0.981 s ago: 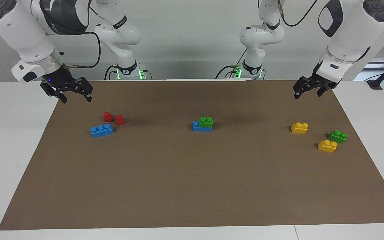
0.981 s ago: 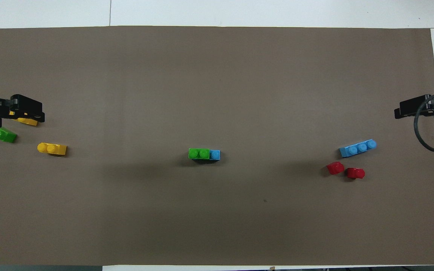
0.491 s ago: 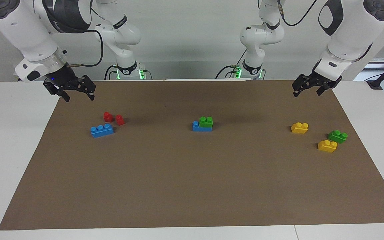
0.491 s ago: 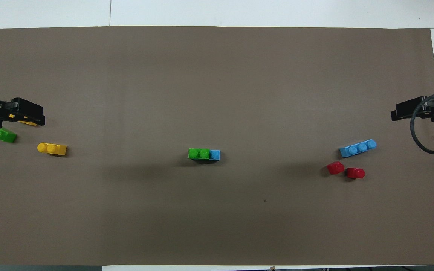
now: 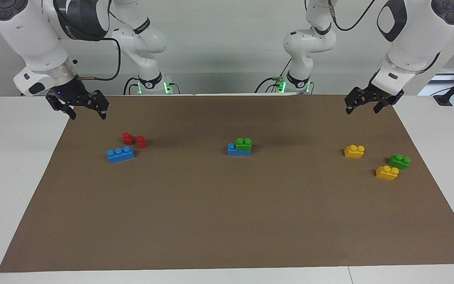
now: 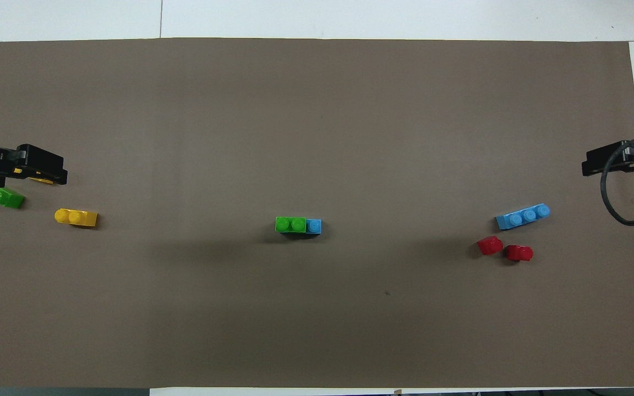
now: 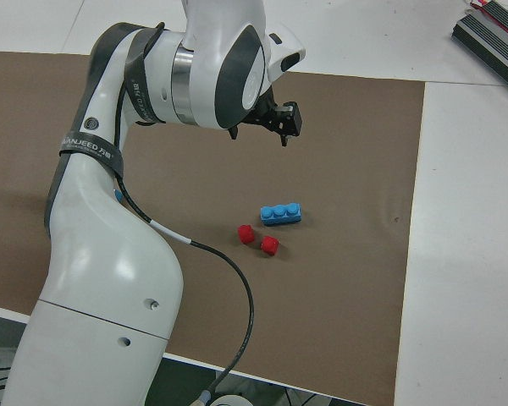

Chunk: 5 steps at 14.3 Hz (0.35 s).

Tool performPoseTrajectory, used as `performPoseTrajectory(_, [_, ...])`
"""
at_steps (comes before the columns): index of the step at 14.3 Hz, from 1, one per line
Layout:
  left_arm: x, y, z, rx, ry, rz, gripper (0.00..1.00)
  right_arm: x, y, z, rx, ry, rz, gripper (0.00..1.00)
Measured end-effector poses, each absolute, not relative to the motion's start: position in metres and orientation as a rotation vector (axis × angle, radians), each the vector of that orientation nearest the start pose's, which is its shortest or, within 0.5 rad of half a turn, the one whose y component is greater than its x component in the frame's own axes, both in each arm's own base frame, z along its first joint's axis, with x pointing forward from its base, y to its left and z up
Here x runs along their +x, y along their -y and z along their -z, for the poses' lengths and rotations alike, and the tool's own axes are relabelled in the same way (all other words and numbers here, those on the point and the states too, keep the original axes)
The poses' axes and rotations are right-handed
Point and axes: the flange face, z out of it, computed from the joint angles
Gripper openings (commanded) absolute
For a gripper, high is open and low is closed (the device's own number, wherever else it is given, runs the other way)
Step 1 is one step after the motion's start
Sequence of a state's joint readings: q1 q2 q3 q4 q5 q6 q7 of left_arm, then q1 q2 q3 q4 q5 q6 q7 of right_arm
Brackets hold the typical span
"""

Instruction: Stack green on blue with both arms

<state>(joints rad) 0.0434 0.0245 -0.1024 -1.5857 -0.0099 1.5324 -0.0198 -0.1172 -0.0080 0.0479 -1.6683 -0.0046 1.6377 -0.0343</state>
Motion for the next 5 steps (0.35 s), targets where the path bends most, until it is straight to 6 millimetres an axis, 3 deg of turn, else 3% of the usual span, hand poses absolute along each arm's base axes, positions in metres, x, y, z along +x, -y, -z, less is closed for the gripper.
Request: performPoseTrajectory(5, [0.5553,0.0333,-0.6008,-3.149,-0.063,-0.126,1.0,0.5542,0.0366,-0.5888,-3.146,-0.052,-0.035,1.0])
